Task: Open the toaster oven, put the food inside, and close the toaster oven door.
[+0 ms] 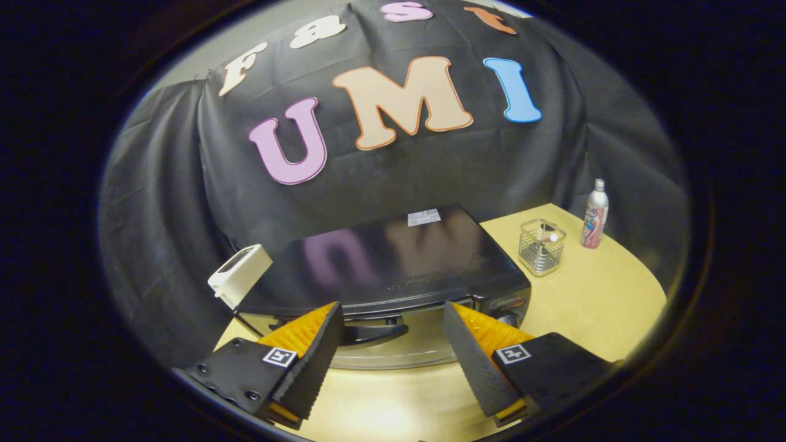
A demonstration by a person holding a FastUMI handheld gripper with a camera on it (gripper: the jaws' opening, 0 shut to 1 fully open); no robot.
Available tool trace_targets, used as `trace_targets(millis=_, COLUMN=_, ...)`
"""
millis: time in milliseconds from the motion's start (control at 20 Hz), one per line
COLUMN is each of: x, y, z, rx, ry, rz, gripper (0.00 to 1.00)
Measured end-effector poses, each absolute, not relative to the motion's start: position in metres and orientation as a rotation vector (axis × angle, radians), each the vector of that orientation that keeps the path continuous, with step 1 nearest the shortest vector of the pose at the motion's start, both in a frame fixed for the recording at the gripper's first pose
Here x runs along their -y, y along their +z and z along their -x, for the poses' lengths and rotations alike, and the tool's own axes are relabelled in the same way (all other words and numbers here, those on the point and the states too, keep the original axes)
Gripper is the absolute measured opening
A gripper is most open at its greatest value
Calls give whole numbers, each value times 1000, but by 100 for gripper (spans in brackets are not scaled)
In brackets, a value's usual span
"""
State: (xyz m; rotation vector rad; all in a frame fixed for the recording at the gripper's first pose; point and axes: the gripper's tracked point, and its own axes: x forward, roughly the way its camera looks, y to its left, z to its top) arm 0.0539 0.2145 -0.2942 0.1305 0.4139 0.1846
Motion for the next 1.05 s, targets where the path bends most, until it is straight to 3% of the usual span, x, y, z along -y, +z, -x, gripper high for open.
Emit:
trace_targets(millis=300, x=-215, y=-224, z=-30, rx=-289, ry=246, rz=-39, gripper=100)
trace_targets(millis=650, x=-194, y=-143, z=1, rx=-177, ry=212, rz=-36, gripper=100)
trace_targets(millis=1050, x=-178, y=-119, z=22, rx=-126, ry=168, rz=-87, gripper=100)
